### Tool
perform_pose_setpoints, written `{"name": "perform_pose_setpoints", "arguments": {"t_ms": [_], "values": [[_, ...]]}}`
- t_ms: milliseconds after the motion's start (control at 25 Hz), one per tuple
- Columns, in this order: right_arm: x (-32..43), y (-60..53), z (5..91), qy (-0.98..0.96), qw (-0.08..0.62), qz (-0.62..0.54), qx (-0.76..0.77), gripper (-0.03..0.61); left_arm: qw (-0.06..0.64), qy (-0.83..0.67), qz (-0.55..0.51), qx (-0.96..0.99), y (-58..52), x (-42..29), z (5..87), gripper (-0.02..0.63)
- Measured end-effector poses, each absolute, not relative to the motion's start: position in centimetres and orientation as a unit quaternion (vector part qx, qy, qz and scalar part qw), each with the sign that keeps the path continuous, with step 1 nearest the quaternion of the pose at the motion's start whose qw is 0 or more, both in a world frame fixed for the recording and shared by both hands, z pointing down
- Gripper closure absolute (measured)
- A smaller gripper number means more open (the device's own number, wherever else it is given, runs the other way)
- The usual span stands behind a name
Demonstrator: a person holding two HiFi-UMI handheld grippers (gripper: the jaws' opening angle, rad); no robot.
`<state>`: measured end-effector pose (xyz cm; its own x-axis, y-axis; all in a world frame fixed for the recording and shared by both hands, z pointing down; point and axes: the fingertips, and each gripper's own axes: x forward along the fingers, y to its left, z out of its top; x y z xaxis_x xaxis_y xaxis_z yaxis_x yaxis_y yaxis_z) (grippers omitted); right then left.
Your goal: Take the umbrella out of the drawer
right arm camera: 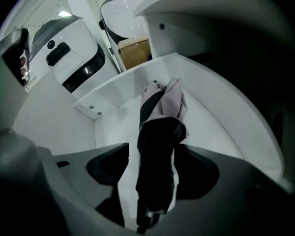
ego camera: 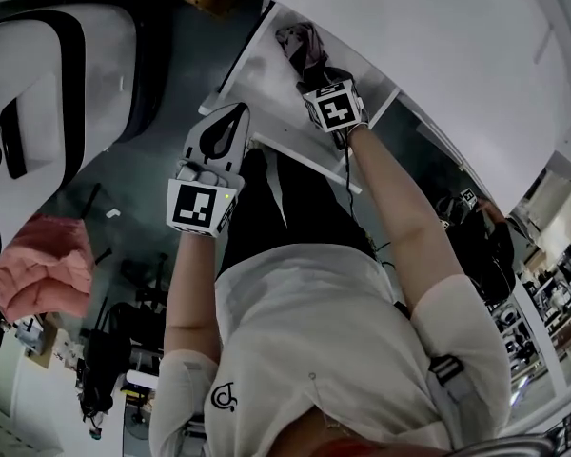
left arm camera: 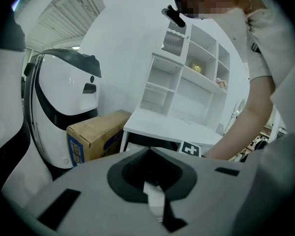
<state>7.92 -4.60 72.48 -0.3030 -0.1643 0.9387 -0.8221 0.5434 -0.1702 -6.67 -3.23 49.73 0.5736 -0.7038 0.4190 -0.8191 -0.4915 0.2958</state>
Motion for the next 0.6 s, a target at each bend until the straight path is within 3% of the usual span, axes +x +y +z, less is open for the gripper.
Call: {"name": "perform_pose_setpoints", "arguments": {"t_ms": [440, 600], "values": [[8.3, -5.3, 76.1, -0.707, 0.507, 0.329, 0.367, 0.29, 0.225, -0.433, 0.098, 0.868, -5.1, -5.9, 49.2, 0.603], [8.5, -5.5, 75.9, -0.71, 0.502, 0.323, 0.374, 0.323, 0.217, -0.429, 0.101, 0.871, -5.0, -6.0, 48.9, 0.603]]}}
